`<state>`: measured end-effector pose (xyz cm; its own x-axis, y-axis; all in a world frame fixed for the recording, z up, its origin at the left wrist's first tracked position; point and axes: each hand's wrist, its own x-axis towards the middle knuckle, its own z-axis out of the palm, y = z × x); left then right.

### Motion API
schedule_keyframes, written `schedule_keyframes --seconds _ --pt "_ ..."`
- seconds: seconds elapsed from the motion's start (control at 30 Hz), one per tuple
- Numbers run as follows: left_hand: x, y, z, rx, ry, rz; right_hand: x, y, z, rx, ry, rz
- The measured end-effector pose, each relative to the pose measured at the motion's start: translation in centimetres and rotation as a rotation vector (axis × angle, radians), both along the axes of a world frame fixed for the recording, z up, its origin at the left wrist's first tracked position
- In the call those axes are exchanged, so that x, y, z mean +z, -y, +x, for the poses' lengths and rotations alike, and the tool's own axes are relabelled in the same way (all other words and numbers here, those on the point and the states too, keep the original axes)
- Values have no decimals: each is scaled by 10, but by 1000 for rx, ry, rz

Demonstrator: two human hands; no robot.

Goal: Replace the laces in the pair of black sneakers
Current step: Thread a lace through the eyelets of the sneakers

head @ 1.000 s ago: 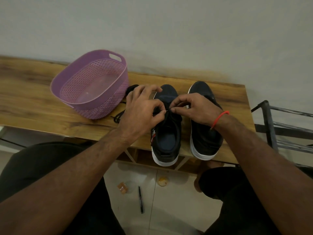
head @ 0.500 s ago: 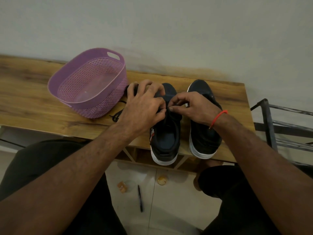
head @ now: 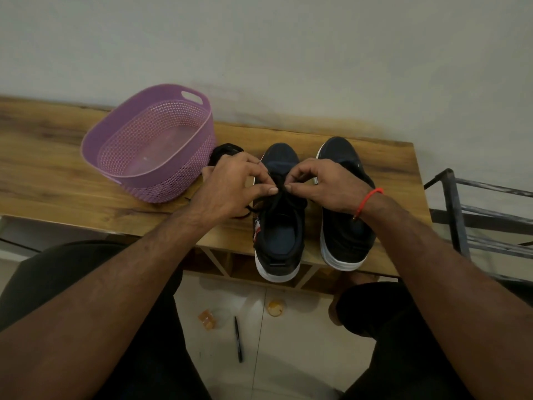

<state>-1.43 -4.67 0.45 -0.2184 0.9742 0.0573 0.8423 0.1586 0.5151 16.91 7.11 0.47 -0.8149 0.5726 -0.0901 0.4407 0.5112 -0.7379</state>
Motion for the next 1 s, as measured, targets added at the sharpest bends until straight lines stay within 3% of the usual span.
schedule_keyframes --seconds 0.43,0.83,1.0 --pt "0 4 9 12 -43 22 0 -1 -1 21 1 -102" --pt "4 9 0 30 -168 -167 4 -7 5 -107 14 -67" --pt "6 5 -2 99 240 -35 13 -7 10 -89 82 11"
